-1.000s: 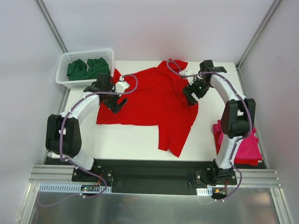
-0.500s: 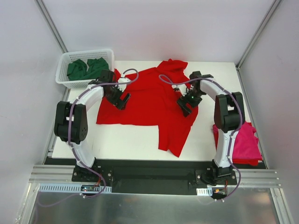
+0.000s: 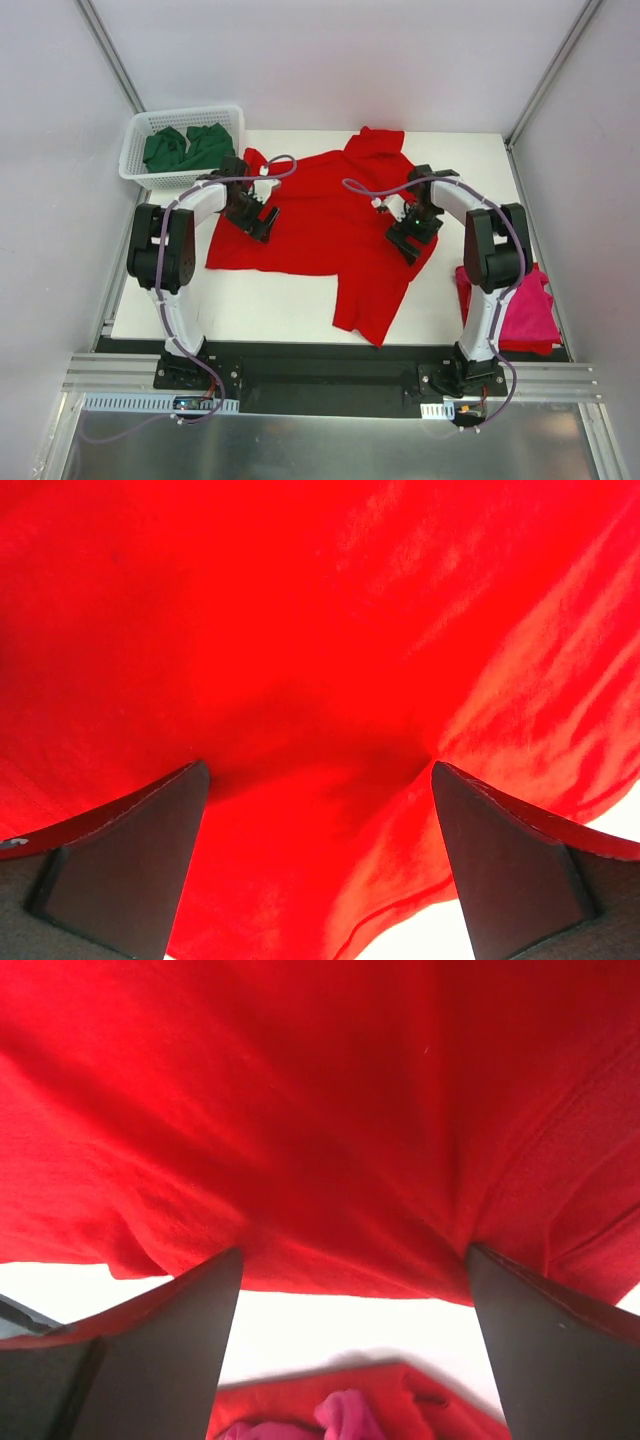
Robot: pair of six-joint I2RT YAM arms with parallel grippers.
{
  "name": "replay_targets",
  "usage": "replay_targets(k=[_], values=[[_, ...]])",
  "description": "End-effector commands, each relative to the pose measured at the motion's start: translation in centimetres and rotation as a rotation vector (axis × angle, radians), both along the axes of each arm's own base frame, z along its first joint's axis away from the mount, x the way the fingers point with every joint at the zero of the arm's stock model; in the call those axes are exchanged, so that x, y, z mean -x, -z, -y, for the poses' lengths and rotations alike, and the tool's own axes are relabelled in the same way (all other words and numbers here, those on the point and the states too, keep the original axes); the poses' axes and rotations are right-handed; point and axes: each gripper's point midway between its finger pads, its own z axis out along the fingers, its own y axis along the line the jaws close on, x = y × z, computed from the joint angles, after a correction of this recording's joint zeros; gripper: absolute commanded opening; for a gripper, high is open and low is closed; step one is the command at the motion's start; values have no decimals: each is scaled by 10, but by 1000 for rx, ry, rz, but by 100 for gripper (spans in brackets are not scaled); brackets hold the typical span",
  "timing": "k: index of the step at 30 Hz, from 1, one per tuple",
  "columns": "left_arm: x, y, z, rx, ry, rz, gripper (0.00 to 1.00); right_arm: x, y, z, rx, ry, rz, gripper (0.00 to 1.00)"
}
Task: Fold and stack the t-shirts
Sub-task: Flatten out the tshirt
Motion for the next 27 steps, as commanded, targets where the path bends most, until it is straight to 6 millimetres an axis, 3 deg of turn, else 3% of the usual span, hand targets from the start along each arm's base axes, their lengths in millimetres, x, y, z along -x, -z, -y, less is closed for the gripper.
replay_targets(k=[1,7,11,18,20,24,25,27], values=[[41,-10,-1,28,36,-89,94,28,-14,27,116,-31,-44,96],[87,-18,6,92,36,-200,94,28,-31,34,138,-50,-17,96],[107,-29,8,110,36,-196,93,27,-37,45,194,-79,-8,96],[140,-34,3,83,53,-205,92,47,-45,46,183,-99,-65,96],[138,-46,4,89,48,-172,92,41,-59,31,90,-73,6,96],[106,-82,-3,43,-1,-26,93,17,-92,1,-32,0,208,96],[100,-87,-6,31,-16,5,94,21,-88,-3,-42,-2,223,96],[80,-90,-19,-45,-61,80,95,6,-95,-21,-70,-22,366,96]])
